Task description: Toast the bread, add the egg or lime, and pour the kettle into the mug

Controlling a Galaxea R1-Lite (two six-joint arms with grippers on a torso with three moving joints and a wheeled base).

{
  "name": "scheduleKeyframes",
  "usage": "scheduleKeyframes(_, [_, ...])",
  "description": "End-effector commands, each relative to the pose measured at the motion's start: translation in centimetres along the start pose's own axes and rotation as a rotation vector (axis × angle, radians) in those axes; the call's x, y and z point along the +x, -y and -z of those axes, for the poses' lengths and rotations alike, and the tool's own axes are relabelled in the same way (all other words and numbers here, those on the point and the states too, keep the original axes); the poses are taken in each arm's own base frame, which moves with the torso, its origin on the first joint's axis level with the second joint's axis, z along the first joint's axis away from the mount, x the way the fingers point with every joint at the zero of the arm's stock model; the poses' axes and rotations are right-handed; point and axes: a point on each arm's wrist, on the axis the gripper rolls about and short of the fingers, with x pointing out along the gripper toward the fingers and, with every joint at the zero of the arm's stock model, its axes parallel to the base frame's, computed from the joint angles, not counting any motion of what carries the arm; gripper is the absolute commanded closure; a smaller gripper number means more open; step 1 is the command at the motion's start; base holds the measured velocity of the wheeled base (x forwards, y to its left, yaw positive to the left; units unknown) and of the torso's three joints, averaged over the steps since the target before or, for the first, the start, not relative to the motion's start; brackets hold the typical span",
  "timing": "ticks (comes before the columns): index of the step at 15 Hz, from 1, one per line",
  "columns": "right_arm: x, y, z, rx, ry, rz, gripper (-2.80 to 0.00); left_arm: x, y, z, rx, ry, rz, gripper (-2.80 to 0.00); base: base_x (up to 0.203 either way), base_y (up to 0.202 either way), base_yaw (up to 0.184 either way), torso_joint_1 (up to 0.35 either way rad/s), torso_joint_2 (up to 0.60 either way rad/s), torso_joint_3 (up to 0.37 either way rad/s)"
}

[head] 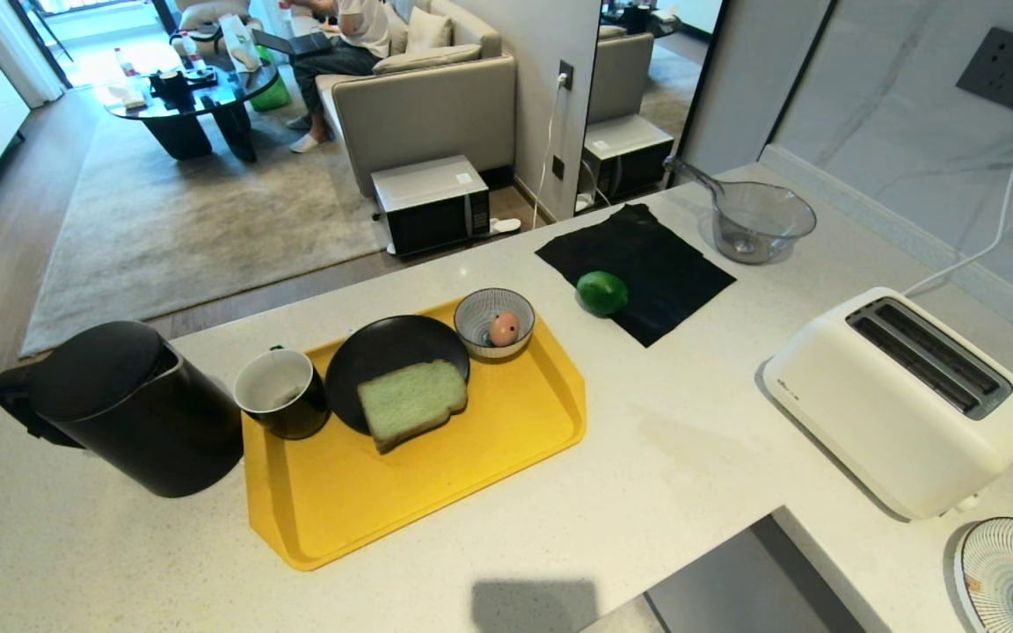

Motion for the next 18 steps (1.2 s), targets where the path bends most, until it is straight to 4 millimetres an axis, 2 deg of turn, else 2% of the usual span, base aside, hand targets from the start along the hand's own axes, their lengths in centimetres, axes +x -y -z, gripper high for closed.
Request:
scheduleKeyframes(1, [0.0,0.0,0.0,-0.001,-0.001,0.001,0.00,-0.1,-0.1,2.4,-0.020,-0.152,-0.086,0.00,0.000,0.000,0.000,0.000,0.00,0.000])
scheduleKeyframes(8, [0.0,0.0,0.0,-0.001,0.000,0.001,0.00,-0.7,-0.3,4.3,-0.013,-0.360,-0.216,0.00,0.000,0.000,0.000,0.000,0.00,0.000])
scheduleKeyframes(18, [0.0,0.0,0.0,-0.001,-0.001,0.000,0.00,-0.6,-0.3,4.2,-0.083,-0.332,-0.245,0.00,0.000,0.000,0.000,0.000,0.00,0.000])
